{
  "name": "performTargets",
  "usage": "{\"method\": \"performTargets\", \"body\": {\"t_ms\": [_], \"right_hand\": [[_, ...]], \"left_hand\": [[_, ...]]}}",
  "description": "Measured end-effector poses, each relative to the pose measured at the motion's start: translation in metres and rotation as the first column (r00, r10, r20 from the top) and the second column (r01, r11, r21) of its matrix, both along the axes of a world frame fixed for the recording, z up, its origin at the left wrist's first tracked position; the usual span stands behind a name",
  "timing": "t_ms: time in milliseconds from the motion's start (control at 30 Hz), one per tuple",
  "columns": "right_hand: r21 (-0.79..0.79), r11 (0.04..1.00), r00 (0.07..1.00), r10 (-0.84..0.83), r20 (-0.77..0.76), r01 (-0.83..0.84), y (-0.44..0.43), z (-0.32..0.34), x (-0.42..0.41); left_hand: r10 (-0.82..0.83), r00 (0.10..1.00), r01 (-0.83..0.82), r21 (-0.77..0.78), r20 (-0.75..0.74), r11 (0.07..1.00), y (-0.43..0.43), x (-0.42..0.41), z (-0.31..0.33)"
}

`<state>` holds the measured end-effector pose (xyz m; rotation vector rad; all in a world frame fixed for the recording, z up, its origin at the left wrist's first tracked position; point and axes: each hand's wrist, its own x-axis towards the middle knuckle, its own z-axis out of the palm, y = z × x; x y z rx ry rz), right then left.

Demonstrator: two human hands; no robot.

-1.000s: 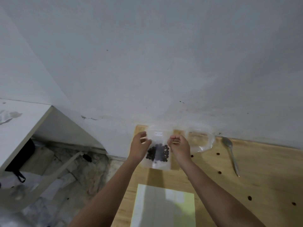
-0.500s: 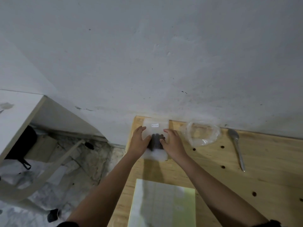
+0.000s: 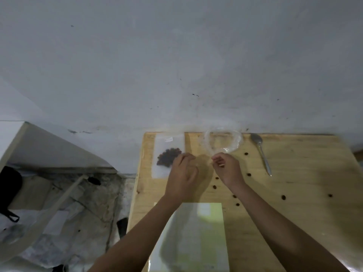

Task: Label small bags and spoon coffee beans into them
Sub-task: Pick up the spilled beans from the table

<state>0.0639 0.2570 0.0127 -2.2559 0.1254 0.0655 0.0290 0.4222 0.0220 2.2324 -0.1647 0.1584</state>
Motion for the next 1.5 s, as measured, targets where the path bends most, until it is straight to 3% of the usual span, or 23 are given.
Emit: {"method": "performTargets", "body": {"t_ms": [133,267,400,733,900,967,1233,1500], "right_hand": [[-0.094,0.994,0.992,0.049,-0.117,-0.06,-0.02,-0.026,-0.031],[-0.102,0.988,0.991,0.107,-0.083,-0.115,-0.022,-0.037,-0.04],[-0.078,0.985,0.987,0.15,-0.056,-0.154,-0.023,-0.04,-0.033],[-0.138,0.952,0.948,0.244,-0.204,-0.275,-0.028,-0.037,-0.019],[0.166,0.986,0.97,0.06,-0.234,-0.021,-0.029,-0.025,-0.031],[0.195,0.981,0.965,0.057,-0.257,-0.006,-0.03,-0.027,-0.036],[-0.023,0.976,0.954,0.205,-0.22,-0.215,-0.023,-0.042,-0.041],[-0.067,0.973,0.945,0.198,-0.259,-0.222,-0.015,-0.038,-0.044]], "left_hand": [[-0.201,0.967,0.219,0.109,-0.155,0.97,-0.015,-0.046,-0.04],[-0.268,0.95,0.308,0.343,-0.16,0.887,-0.016,-0.065,-0.065],[-0.24,0.958,0.284,0.427,-0.156,0.858,-0.016,-0.069,-0.073],[-0.18,0.974,0.222,0.41,-0.139,0.885,-0.024,-0.071,-0.08],[-0.127,0.981,0.177,0.42,-0.144,0.89,-0.028,-0.072,-0.085],[-0.118,0.982,0.172,0.426,-0.149,0.888,-0.027,-0.073,-0.085],[-0.14,0.976,0.201,0.435,-0.168,0.878,-0.024,-0.074,-0.086],[-0.167,0.973,0.221,0.438,-0.158,0.872,-0.023,-0.073,-0.084]]}}
